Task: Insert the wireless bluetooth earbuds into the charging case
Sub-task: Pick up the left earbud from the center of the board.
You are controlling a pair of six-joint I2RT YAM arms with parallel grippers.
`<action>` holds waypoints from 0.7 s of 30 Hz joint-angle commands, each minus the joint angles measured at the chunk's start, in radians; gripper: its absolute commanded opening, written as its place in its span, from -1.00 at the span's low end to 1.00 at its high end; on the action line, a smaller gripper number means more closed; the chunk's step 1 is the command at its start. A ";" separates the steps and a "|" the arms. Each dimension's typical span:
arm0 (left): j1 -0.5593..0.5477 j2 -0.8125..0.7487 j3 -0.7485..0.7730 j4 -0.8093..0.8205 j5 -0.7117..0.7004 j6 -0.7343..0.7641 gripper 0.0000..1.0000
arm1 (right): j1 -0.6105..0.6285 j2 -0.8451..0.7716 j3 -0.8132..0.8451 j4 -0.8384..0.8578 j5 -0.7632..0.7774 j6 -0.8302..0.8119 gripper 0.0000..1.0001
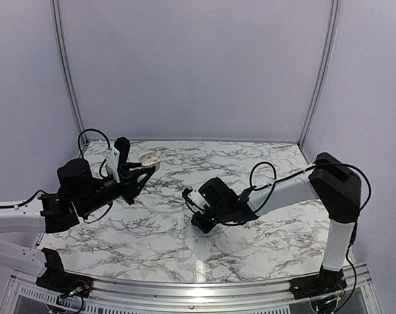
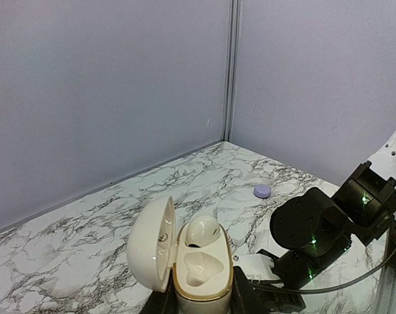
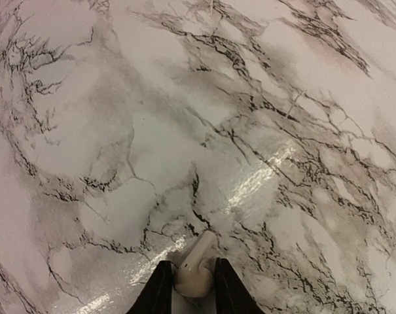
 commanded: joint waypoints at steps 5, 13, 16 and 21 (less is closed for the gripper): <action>0.003 -0.030 -0.026 -0.019 0.018 0.060 -1.00 | -0.005 -0.016 -0.007 -0.052 0.026 -0.052 -0.71; 0.000 -0.062 -0.036 -0.144 0.114 0.217 -1.00 | -0.014 -0.219 -0.002 -0.156 -0.076 -0.167 -0.80; -0.014 -0.070 -0.023 -0.221 0.120 0.296 -1.00 | -0.016 -0.317 -0.001 -0.223 -0.141 -0.204 -0.81; -0.035 -0.099 -0.008 -0.327 0.107 0.428 -1.00 | -0.023 -0.473 0.008 -0.303 -0.307 -0.247 -0.81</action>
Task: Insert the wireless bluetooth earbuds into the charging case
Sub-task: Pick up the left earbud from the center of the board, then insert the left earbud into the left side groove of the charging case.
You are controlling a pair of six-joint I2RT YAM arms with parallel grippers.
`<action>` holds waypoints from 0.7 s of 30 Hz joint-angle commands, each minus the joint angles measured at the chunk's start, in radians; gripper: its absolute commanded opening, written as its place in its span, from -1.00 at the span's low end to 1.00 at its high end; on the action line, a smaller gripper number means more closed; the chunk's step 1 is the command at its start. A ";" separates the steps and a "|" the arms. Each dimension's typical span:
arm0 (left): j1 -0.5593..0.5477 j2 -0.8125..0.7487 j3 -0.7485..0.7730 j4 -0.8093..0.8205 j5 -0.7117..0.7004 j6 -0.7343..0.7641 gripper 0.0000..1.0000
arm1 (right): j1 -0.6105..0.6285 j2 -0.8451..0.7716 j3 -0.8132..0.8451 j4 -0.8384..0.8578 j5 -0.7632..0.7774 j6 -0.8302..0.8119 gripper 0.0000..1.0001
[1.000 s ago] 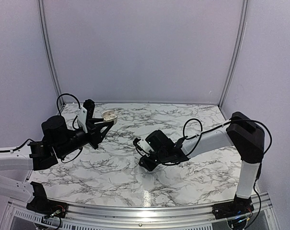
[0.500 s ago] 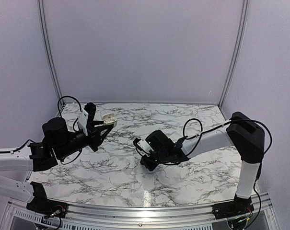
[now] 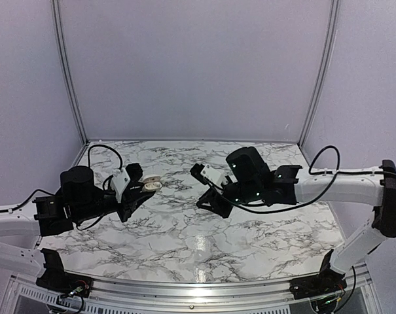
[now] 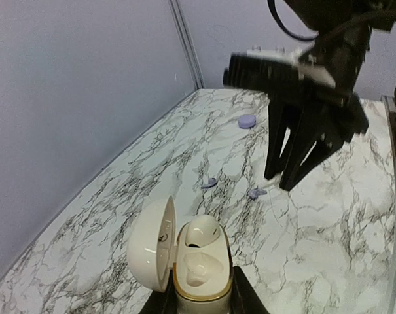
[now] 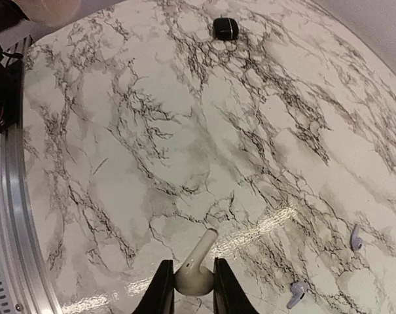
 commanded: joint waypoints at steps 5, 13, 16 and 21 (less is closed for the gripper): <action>-0.021 -0.042 0.032 -0.165 0.027 0.225 -1.00 | -0.010 -0.163 0.074 -0.183 -0.341 -0.070 -0.81; -0.045 -0.013 0.048 -0.153 0.031 0.278 -1.00 | -0.002 -0.083 0.248 -0.336 -0.487 -0.022 -0.80; -0.065 0.007 0.054 -0.150 0.031 0.296 -1.00 | 0.017 -0.037 0.324 -0.362 -0.482 -0.001 -0.79; -0.094 0.024 0.053 -0.130 0.031 0.314 -1.00 | 0.054 0.038 0.414 -0.400 -0.466 0.016 -0.79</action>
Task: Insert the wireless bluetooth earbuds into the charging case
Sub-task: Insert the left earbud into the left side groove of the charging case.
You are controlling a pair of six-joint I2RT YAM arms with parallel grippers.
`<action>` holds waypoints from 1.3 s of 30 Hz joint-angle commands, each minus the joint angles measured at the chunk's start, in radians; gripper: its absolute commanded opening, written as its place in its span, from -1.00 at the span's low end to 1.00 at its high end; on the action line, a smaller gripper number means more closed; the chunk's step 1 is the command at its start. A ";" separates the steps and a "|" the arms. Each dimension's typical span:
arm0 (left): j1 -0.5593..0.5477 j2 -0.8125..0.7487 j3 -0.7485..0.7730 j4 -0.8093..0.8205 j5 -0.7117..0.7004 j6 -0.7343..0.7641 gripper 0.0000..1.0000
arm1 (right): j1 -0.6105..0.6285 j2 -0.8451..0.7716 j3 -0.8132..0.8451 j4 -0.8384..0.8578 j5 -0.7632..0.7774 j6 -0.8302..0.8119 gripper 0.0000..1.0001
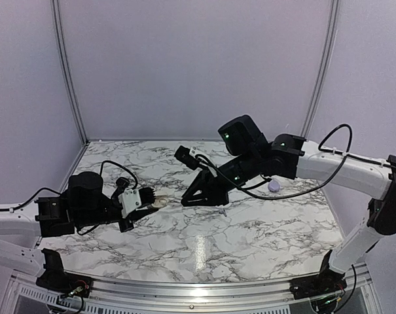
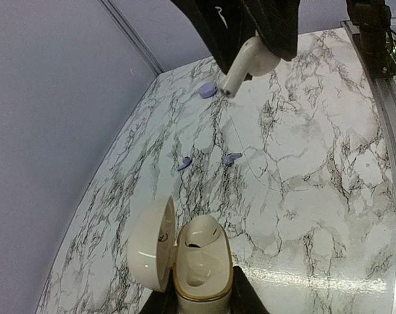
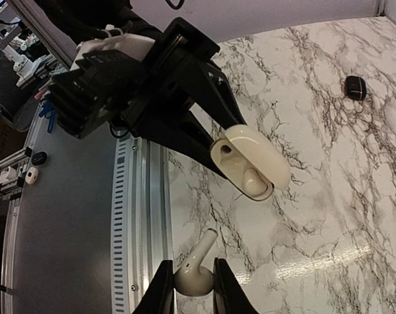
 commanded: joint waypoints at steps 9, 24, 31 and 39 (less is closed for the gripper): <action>-0.054 0.030 0.026 0.050 0.009 0.057 -1.00 | 0.079 0.128 0.142 -0.057 -0.026 0.095 -0.78; -0.092 0.068 0.041 0.059 -0.023 0.066 -1.00 | 0.092 0.191 0.204 -0.110 0.050 0.099 -0.78; -0.095 0.069 0.041 0.063 -0.030 0.066 -1.00 | 0.100 0.209 0.219 -0.135 0.071 0.093 -0.79; -0.097 0.069 0.038 0.064 -0.032 0.063 -1.00 | 0.105 0.223 0.231 -0.115 0.070 0.103 -0.79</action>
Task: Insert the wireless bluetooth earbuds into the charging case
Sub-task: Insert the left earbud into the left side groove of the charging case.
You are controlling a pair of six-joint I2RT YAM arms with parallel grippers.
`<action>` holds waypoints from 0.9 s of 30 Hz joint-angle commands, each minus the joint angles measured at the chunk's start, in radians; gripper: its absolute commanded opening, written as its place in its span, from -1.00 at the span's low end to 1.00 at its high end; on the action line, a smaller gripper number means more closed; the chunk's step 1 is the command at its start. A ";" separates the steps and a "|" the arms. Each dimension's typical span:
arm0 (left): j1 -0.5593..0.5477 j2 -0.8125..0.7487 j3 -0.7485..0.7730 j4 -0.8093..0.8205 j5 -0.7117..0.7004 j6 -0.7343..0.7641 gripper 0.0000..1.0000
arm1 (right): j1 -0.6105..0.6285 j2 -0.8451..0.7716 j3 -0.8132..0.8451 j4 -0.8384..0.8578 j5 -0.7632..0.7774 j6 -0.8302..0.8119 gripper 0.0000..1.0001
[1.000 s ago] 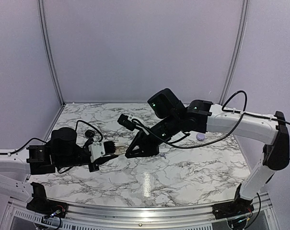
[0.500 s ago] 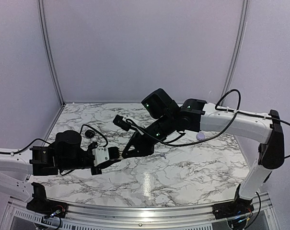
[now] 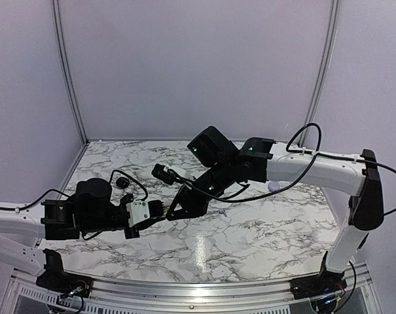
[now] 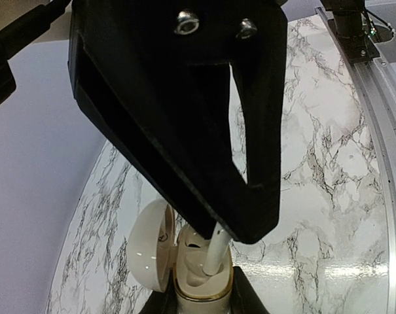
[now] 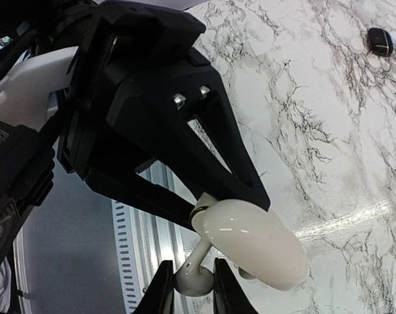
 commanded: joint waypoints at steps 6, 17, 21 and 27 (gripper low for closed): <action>-0.014 0.010 0.032 0.039 -0.011 0.008 -1.00 | 0.012 0.013 0.053 0.012 0.006 0.021 -0.79; -0.020 0.014 0.035 0.039 -0.016 0.008 -1.00 | 0.015 0.025 0.072 0.016 -0.001 0.023 -0.79; -0.020 0.016 0.036 0.039 -0.016 0.008 -1.00 | 0.021 0.031 0.074 0.018 -0.008 0.025 -0.79; -0.022 0.017 0.038 0.039 -0.017 0.007 -1.00 | 0.022 0.043 0.073 0.015 0.003 0.029 -0.80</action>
